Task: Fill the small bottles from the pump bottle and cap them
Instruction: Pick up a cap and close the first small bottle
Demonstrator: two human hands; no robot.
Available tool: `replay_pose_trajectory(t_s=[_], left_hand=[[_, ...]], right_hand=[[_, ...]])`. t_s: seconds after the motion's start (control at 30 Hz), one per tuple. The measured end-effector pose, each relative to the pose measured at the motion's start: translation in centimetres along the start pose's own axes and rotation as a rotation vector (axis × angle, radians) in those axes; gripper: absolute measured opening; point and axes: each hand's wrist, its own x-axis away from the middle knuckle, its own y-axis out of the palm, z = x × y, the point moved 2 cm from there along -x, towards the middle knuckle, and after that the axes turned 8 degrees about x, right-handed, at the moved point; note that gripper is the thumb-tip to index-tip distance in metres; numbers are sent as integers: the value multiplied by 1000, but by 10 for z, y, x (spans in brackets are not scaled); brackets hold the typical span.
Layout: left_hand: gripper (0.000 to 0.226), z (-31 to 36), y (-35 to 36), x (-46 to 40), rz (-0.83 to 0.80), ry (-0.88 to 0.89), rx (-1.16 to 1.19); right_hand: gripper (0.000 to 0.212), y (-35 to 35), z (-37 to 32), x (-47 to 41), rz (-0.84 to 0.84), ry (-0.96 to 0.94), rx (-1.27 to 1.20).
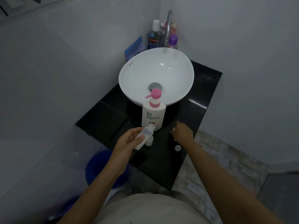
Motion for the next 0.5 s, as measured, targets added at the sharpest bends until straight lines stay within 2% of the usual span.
replay_pose_trajectory(t_s=[0.13, 0.27, 0.37, 0.43, 0.5], left_hand=[[33, 0, 3, 0, 8, -3, -45], [42, 3, 1, 0, 2, 22, -39], [41, 5, -4, -2, 4, 34, -35], [38, 5, -5, -4, -9, 30, -11], [39, 6, -6, -5, -30, 30, -6]], right_hand=[[16, -6, 5, 1, -53, 21, -100], [9, -40, 1, 24, -17, 30, -596], [11, -78, -6, 62, -114, -182, -906], [13, -98, -12, 89, -211, -356, -1004], [14, -110, -17, 107, -253, -441, -1034]])
